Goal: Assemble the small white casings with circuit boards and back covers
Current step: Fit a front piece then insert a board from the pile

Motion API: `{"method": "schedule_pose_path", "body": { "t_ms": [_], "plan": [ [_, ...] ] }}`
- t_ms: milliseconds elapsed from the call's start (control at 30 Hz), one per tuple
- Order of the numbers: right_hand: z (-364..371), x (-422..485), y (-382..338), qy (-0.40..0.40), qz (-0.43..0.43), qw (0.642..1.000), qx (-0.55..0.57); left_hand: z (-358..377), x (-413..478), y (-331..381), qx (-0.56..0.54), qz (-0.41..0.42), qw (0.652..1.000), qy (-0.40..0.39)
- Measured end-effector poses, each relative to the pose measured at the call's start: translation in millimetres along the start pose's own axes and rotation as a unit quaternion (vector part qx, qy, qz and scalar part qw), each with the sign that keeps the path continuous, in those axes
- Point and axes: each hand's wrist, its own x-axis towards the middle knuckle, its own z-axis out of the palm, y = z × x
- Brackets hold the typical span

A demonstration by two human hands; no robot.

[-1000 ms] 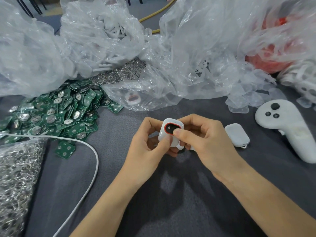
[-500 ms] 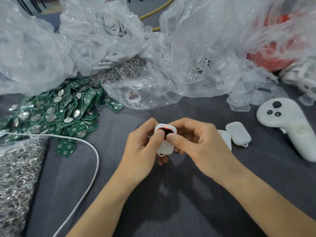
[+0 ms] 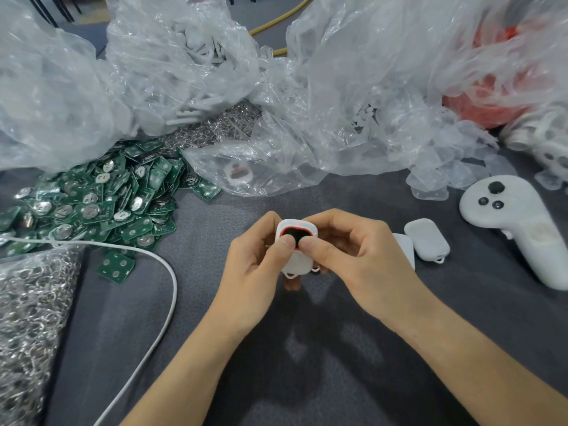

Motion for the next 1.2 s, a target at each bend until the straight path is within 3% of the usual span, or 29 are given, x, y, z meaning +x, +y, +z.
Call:
{"method": "schedule_pose_path", "body": {
  "t_ms": [233, 533, 700, 833, 1067, 1200],
  "plan": [
    [1, 0, 1, 0.013, 0.02, 0.998, -0.064, 0, -1, -3, 0.107, 0.016, 0.994, 0.025],
    [-2, 3, -3, -0.01, 0.026, 1.0, -0.004, 2, -2, 3, 0.043, 0.001, 0.999, -0.009],
    [4, -1, -6, -0.069, 0.037, 0.997, 0.025, 11, -3, 9, -0.061, -0.035, 0.998, -0.002],
    [5, -4, -3, -0.066, 0.012, 0.997, 0.043, 12, -5, 10, -0.135, -0.079, 0.987, -0.022],
    [-10, 4, -7, -0.163, 0.048, 0.985, 0.002, 10, -5, 5, -0.122, -0.122, 0.984, -0.045],
    [-12, 2, -7, -0.167, 0.05, 0.985, -0.004, 11, -8, 5, -0.148, -0.18, 0.971, -0.046]
  ]
}}
